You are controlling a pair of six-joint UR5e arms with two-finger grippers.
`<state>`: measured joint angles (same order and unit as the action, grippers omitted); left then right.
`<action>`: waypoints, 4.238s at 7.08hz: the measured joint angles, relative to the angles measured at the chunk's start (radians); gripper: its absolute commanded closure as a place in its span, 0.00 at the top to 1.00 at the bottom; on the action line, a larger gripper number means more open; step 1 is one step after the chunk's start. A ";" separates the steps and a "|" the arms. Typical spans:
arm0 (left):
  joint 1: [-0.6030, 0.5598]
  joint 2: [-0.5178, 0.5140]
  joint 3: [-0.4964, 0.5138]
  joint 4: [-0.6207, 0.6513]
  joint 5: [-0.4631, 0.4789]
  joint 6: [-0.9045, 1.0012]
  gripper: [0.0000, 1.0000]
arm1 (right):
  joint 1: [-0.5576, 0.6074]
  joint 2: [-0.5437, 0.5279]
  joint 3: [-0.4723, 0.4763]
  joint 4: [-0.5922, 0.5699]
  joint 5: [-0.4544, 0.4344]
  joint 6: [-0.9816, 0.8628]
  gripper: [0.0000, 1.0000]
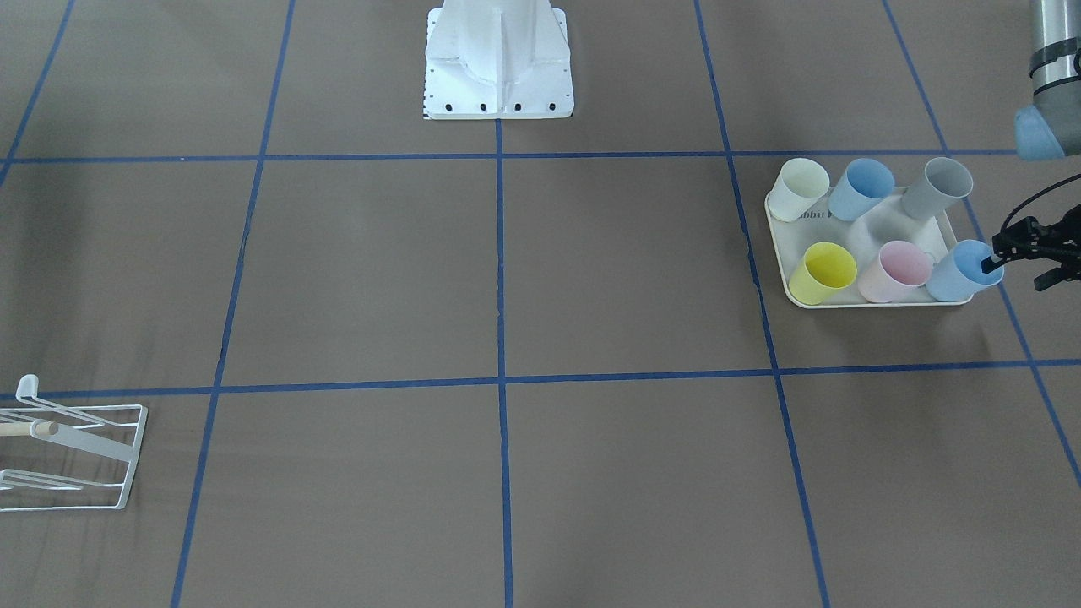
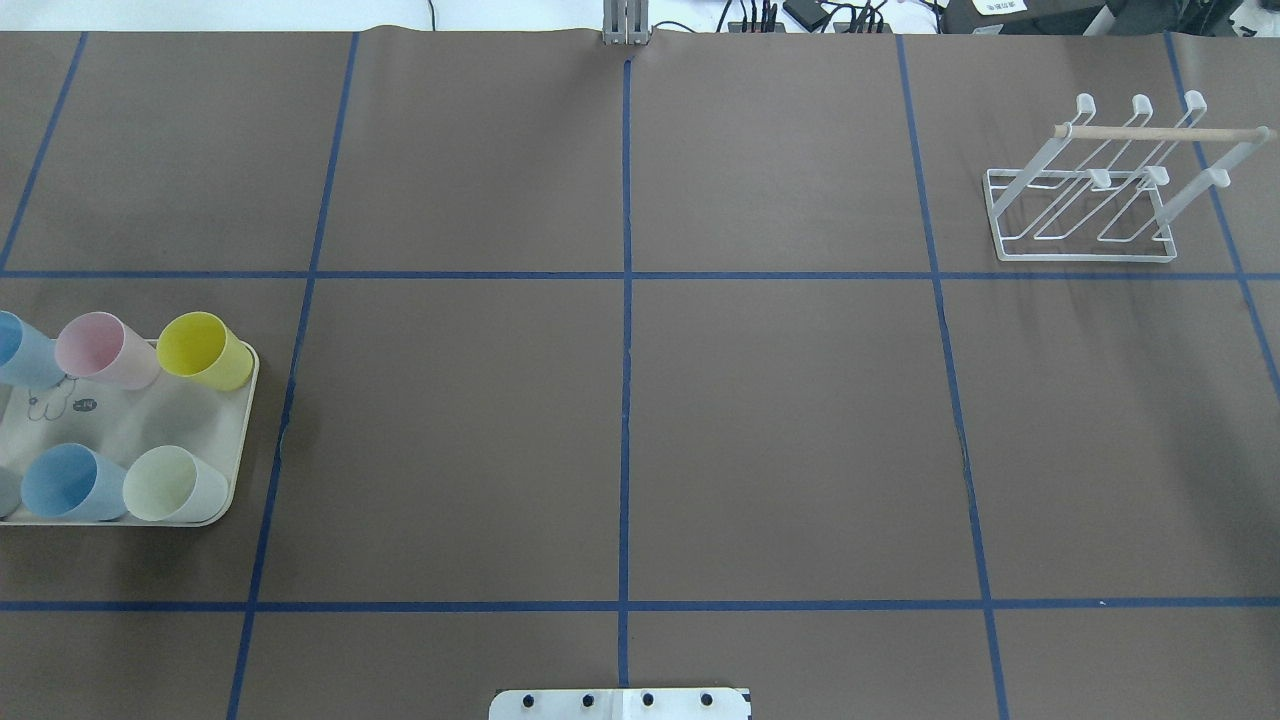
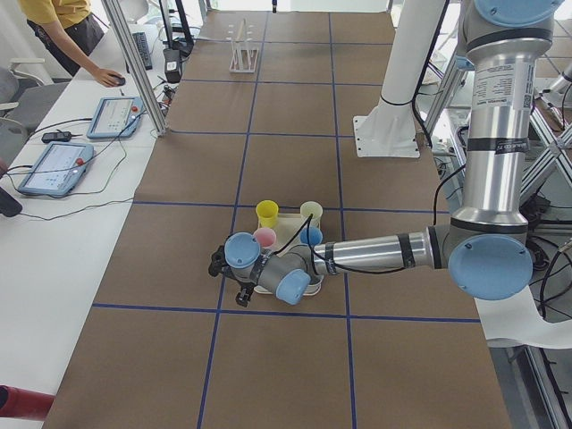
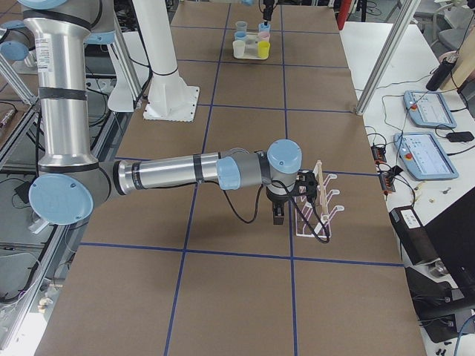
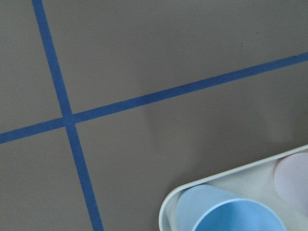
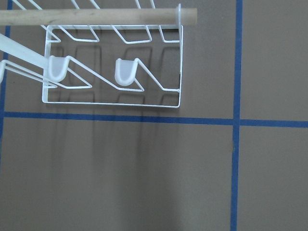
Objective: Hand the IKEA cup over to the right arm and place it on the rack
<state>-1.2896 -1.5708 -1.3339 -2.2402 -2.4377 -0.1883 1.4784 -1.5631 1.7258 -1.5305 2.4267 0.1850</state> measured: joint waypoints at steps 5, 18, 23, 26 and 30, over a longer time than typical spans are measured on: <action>0.001 -0.009 -0.003 -0.034 -0.006 -0.074 0.00 | -0.002 0.003 0.001 0.001 0.003 0.002 1.00; -0.153 -0.065 -0.388 -0.106 -0.041 -0.834 0.00 | -0.391 0.250 0.180 0.336 -0.118 0.951 1.00; 0.215 -0.282 -0.369 -0.503 0.222 -1.650 0.00 | -0.630 0.536 0.155 0.380 -0.354 1.637 1.00; 0.366 -0.354 -0.259 -0.916 0.434 -1.989 0.00 | -0.654 0.584 0.006 0.781 -0.443 2.108 1.00; 0.405 -0.458 -0.068 -1.292 0.477 -2.210 0.00 | -0.676 0.626 -0.062 1.028 -0.498 2.337 1.00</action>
<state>-0.8850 -2.0291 -1.4017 -3.5323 -1.9605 -2.3979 0.8022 -0.9375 1.6643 -0.5029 1.9283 2.5221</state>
